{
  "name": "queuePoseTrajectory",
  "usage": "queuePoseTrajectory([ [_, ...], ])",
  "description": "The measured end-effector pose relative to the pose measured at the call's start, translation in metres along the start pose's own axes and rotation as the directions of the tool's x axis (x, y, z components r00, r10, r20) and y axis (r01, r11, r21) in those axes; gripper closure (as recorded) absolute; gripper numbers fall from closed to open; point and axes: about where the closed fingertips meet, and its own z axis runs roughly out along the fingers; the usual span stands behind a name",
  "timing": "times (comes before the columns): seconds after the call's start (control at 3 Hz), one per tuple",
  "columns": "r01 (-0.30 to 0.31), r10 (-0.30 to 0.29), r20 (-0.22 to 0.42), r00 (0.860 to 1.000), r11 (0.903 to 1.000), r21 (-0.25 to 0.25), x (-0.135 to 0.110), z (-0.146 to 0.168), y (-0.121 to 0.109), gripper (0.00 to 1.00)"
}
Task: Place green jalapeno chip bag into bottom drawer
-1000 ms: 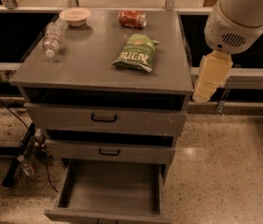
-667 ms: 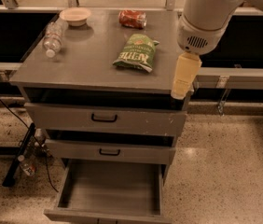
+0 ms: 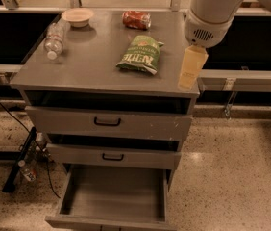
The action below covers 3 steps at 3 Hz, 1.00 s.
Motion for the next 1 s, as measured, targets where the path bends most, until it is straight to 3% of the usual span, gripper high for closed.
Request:
queuePoseTrajectory([
  [0.33,-0.034,0.033,0.042,0.999,0.9991,0.025,-0.016,0.003,-0.034,0.0],
  [0.67,-0.028,0.026,0.088,0.996,0.9992,0.028,-0.037,0.01,-0.061,0.0],
  [1.0,0.007,-0.008,0.107,0.994,0.9999,0.016,-0.048,0.016,-0.074,0.0],
])
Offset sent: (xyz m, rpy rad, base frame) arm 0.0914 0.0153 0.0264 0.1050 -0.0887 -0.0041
